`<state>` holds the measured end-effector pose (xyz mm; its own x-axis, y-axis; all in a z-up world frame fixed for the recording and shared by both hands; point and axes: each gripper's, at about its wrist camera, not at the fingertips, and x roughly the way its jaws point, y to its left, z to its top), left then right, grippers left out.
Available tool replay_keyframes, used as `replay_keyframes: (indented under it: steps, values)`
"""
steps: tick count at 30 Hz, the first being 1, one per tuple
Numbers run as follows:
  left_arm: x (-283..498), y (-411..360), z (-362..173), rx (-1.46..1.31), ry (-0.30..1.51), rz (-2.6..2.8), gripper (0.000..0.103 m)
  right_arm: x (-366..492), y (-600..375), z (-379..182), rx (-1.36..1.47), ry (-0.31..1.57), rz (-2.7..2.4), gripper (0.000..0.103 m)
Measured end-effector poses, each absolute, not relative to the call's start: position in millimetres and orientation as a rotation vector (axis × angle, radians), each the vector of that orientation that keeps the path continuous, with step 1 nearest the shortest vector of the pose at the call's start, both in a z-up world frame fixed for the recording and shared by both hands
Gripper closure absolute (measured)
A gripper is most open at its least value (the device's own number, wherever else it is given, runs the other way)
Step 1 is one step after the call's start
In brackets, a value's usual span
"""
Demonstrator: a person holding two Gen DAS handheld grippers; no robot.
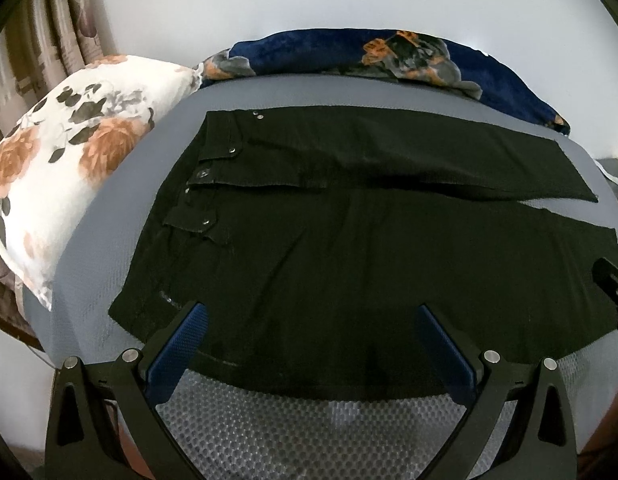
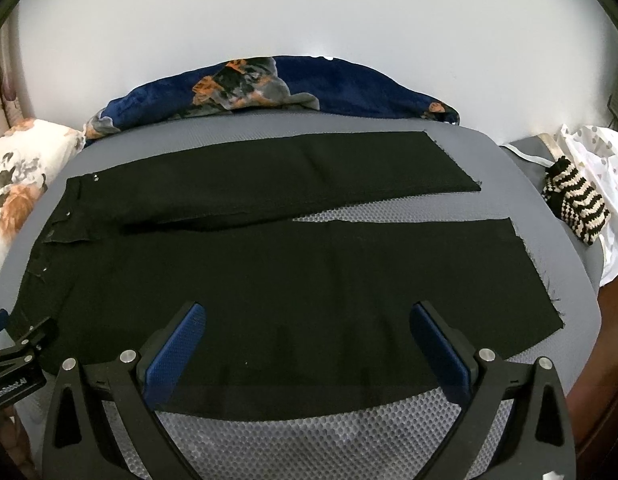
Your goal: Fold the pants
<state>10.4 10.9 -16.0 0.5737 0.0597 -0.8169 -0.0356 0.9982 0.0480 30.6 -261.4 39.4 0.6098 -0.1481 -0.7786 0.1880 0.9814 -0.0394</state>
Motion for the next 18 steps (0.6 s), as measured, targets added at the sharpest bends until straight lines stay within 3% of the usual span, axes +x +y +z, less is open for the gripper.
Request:
replay_keyframes:
  steps: [18]
  values:
    - [30,8,-7,0.056,0.938,0.048,0.001,50,-267,45,0.066,0.893,-0.198,0.002]
